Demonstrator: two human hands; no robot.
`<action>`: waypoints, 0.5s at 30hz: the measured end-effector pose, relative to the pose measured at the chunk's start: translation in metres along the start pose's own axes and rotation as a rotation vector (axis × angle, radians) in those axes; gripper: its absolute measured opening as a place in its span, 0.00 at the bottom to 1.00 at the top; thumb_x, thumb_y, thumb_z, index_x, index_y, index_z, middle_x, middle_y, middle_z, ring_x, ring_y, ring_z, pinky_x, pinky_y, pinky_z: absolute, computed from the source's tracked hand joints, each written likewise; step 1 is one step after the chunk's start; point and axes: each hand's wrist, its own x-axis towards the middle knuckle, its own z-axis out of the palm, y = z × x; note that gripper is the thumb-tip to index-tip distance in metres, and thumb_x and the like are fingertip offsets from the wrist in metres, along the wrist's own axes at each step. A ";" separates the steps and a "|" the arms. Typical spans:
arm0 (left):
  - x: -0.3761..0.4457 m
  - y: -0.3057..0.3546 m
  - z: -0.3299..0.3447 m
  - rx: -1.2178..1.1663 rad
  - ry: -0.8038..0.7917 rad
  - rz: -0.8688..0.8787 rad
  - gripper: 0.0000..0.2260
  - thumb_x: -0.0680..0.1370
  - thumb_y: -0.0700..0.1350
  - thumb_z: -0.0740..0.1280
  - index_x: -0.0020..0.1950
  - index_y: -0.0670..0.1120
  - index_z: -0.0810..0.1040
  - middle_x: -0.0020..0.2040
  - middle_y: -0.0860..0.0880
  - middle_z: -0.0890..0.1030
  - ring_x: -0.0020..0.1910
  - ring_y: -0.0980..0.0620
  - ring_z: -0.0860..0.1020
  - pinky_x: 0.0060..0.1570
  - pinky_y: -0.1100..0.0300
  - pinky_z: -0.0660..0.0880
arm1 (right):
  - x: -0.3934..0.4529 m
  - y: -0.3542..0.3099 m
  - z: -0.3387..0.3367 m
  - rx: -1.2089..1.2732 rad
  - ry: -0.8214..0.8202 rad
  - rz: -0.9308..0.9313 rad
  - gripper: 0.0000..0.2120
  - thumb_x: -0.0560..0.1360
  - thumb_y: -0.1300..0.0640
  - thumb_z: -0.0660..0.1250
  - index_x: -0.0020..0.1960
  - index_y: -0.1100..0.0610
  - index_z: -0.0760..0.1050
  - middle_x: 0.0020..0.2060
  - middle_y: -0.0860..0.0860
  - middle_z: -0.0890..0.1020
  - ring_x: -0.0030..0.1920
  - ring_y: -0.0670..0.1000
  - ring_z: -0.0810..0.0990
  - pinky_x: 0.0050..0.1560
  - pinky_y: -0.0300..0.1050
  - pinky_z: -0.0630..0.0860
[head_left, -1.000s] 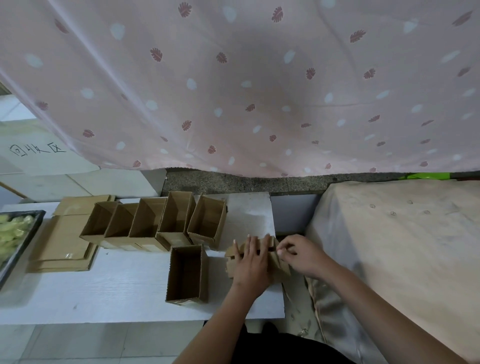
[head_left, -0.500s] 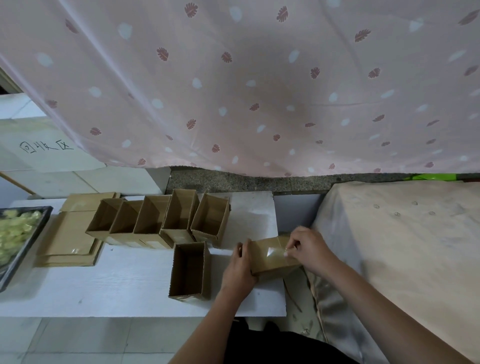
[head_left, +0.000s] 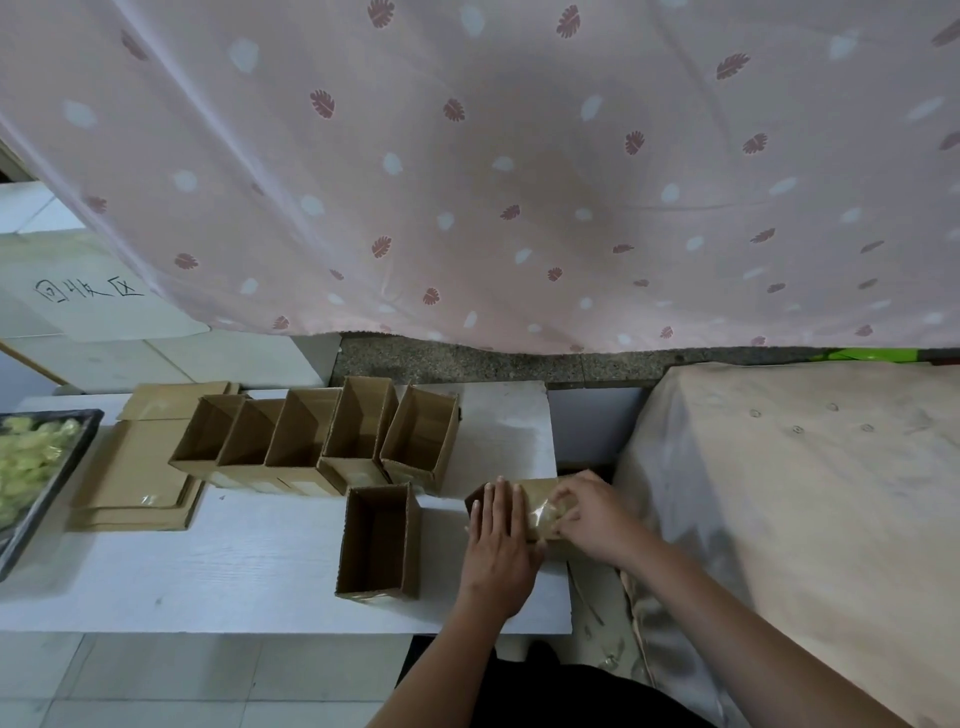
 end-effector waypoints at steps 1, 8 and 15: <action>0.000 0.000 0.001 0.008 0.001 -0.003 0.33 0.84 0.59 0.41 0.80 0.41 0.33 0.79 0.38 0.31 0.78 0.41 0.30 0.77 0.45 0.34 | 0.000 0.000 0.000 -0.013 -0.002 0.004 0.09 0.73 0.62 0.72 0.48 0.50 0.77 0.53 0.49 0.78 0.43 0.47 0.83 0.41 0.36 0.78; 0.001 0.001 0.002 0.004 0.007 -0.016 0.33 0.85 0.59 0.44 0.80 0.41 0.33 0.79 0.39 0.31 0.78 0.42 0.31 0.78 0.45 0.35 | 0.005 -0.001 0.001 -0.101 0.030 -0.075 0.16 0.77 0.55 0.69 0.65 0.52 0.76 0.49 0.47 0.76 0.47 0.46 0.75 0.52 0.41 0.75; 0.003 0.004 0.003 0.051 -0.006 0.027 0.32 0.86 0.55 0.42 0.78 0.36 0.33 0.78 0.38 0.30 0.77 0.41 0.29 0.78 0.47 0.34 | 0.008 -0.002 0.007 -0.025 0.051 -0.036 0.07 0.74 0.50 0.74 0.47 0.51 0.79 0.56 0.43 0.68 0.56 0.44 0.71 0.57 0.36 0.67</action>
